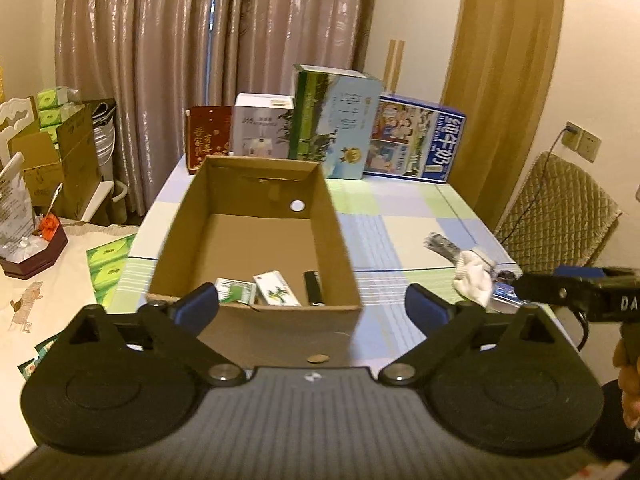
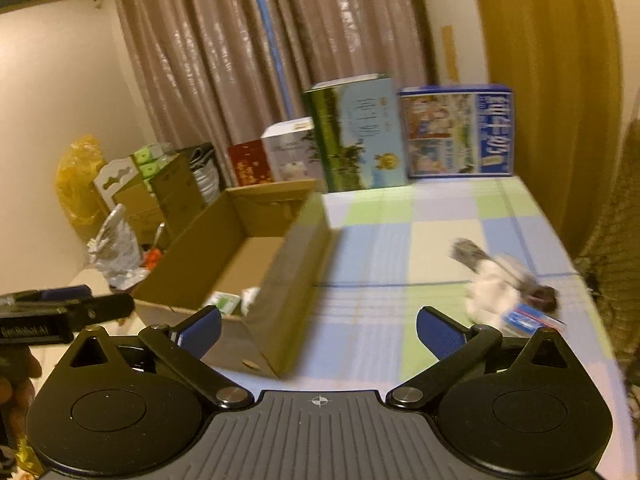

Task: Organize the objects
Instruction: 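Withdraw both tools from the cardboard box back over the table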

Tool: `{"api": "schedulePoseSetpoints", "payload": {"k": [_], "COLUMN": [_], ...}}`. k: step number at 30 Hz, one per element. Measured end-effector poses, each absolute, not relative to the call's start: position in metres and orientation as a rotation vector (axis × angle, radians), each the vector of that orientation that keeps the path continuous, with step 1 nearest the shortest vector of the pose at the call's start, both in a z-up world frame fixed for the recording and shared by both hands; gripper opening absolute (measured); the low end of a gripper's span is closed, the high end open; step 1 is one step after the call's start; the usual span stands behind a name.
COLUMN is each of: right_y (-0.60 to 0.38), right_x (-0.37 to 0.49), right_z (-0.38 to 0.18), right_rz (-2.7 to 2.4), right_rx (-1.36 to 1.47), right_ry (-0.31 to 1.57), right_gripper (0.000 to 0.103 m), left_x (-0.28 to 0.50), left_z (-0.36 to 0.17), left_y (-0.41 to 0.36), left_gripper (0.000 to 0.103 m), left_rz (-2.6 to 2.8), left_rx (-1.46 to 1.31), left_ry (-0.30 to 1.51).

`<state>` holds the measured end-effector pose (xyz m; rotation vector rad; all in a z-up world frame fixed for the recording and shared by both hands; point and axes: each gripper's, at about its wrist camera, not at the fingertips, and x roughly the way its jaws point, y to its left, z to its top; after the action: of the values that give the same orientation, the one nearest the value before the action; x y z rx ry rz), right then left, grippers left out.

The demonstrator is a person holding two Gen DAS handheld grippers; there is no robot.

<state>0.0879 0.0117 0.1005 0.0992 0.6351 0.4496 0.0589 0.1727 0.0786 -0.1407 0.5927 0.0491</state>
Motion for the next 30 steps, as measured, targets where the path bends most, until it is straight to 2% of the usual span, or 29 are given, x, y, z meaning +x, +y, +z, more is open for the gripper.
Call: {"api": "schedulePoseSetpoints", "payload": {"k": [16, 30], "right_y": [-0.121, -0.16], "right_x": [0.035, 0.046], "right_z": [0.089, 0.079], "right_rz": [0.198, 0.145], "right_rx": [0.157, 0.167], "right_ry": [0.627, 0.637], "right_gripper": [0.101, 0.101], "left_x": [0.059, 0.079], "left_z": [0.064, 0.05], "left_y": [0.076, 0.044], "left_gripper": [0.102, 0.102], "left_rz": [-0.098, -0.133], "left_rx": [-0.138, -0.094], "left_ry": [0.619, 0.666]}}
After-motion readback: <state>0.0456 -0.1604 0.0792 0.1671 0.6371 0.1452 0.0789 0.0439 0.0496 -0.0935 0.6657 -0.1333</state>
